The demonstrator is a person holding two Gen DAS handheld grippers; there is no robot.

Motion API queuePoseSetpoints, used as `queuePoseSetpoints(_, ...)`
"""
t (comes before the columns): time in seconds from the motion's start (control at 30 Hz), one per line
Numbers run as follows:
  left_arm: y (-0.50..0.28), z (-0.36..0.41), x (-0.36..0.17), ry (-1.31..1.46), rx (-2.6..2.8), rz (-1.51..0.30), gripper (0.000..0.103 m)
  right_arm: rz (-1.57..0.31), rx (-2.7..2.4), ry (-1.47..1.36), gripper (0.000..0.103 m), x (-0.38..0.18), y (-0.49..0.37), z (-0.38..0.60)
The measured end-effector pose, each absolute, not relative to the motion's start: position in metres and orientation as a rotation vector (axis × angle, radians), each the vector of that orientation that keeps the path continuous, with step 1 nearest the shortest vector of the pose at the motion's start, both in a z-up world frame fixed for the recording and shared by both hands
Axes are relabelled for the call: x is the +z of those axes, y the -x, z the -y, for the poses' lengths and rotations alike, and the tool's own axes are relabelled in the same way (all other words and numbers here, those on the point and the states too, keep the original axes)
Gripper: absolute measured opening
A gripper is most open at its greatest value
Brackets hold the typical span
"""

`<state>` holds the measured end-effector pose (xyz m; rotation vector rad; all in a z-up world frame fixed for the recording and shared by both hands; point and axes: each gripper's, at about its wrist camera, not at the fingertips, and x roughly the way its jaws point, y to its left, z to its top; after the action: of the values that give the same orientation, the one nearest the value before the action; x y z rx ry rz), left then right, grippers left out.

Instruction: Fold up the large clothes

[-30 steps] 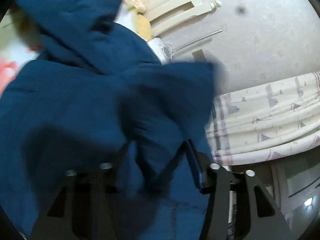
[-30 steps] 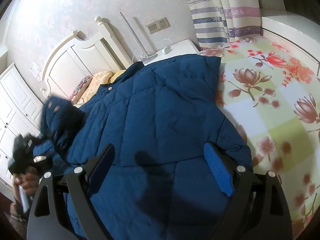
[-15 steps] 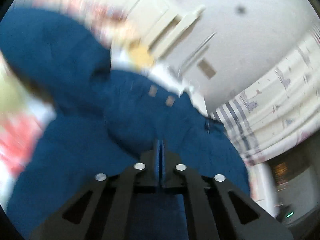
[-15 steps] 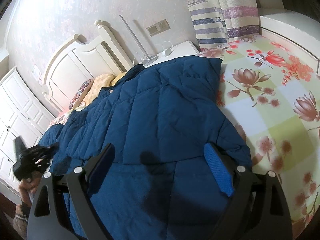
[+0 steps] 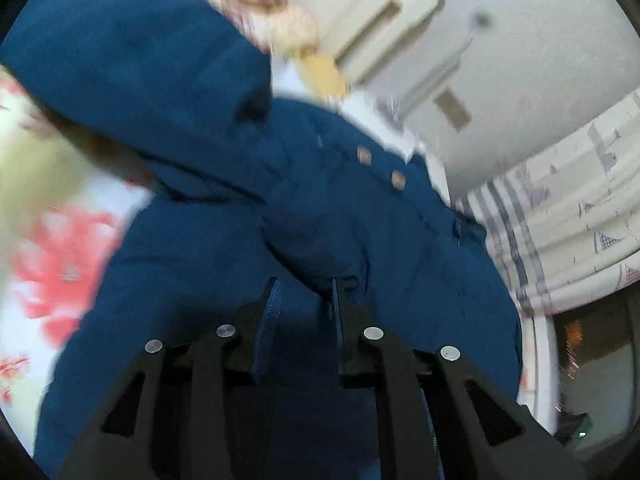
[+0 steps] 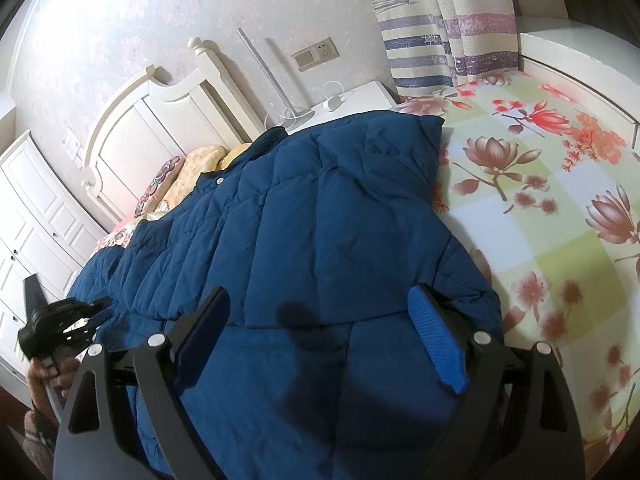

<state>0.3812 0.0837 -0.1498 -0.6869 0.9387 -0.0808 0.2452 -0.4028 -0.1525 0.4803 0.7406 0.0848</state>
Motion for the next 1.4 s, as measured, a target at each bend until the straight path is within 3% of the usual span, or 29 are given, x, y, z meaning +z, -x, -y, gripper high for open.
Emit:
queuePoseSetpoints(0.23, -0.404, -0.089, -0.165, 0.783, -0.152, -0.908, 0.008, -0.740, 0.086, -0.482, 0.090, -0.152, -0.245, 0.403)
queuePoseSetpoints(0.4, -0.368, -0.087, -0.149, 0.670, -0.250, -0.814, 0.000, -0.749, 0.064, -0.457, 0.090, -0.151, -0.246, 0.400)
queuePoseSetpoints(0.6, -0.292, -0.146, -0.108, 0.707, -0.078, -0.538, 0.005, -0.677, 0.088, -0.007, 0.091, -0.106, -0.245, 0.297)
queuePoseSetpoints(0.63, -0.290, -0.154, -0.107, 0.689, 0.007, -0.553, 0.012, -0.681, 0.137, 0.091, 0.091, -0.100, -0.249, 0.265)
queuePoseSetpoints(0.8, -0.286, -0.173, -0.119, 0.638, 0.182, -0.621, 0.012, -0.689, 0.382, 0.453, 0.087, -0.097, -0.295, 0.115)
queuePoseSetpoints(0.87, -0.277, -0.176, -0.127, 0.624, 0.224, -0.607, 0.012, -0.713, 0.436, 0.483, 0.072, -0.102, -0.318, 0.078)
queuePoseSetpoints(1.0, -0.274, -0.186, -0.140, 0.610, 0.230, -0.605, 0.012, -0.805, 0.429, 0.600, 0.060, -0.138, -0.368, 0.019)
queuePoseSetpoints(1.07, -0.275, -0.191, -0.144, 0.649, 0.219, -0.630, 0.012, -0.811, 0.370, 0.652, 0.035, -0.154, -0.377, 0.014)
queuePoseSetpoints(1.13, -0.278, -0.192, -0.144, 0.671, 0.228, -0.626, 0.012, -0.780, 0.403, 0.575, 0.021, -0.144, -0.368, 0.021)
queuePoseSetpoints(1.17, -0.278, -0.192, -0.145, 0.673, 0.227, -0.624, 0.012, -0.761, 0.437, 0.525, 0.019, -0.134, -0.360, 0.026)
queuePoseSetpoints(1.23, -0.279, -0.191, -0.145, 0.691, 0.214, -0.620, 0.012, -0.719, 0.487, 0.468, 0.019, -0.117, -0.341, 0.034)
queuePoseSetpoints(1.3, -0.276, -0.193, -0.148, 0.710, 0.201, -0.626, 0.012, -0.753, 0.556, 0.437, 0.026, -0.117, -0.332, 0.035)
queuePoseSetpoints(1.33, -0.278, -0.193, -0.148, 0.720, 0.184, -0.639, 0.012, -0.824, 0.593, 0.449, 0.045, -0.129, -0.333, 0.033)
queuePoseSetpoints(1.37, -0.279, -0.193, -0.147, 0.731, 0.170, -0.650, 0.012, -0.887, 0.589, 0.492, 0.080, -0.145, -0.337, 0.030)
queuePoseSetpoints(1.4, -0.281, -0.195, -0.145, 0.753, 0.139, -0.664, 0.012, -0.883, 0.555, 0.515, 0.085, -0.151, -0.337, 0.029)
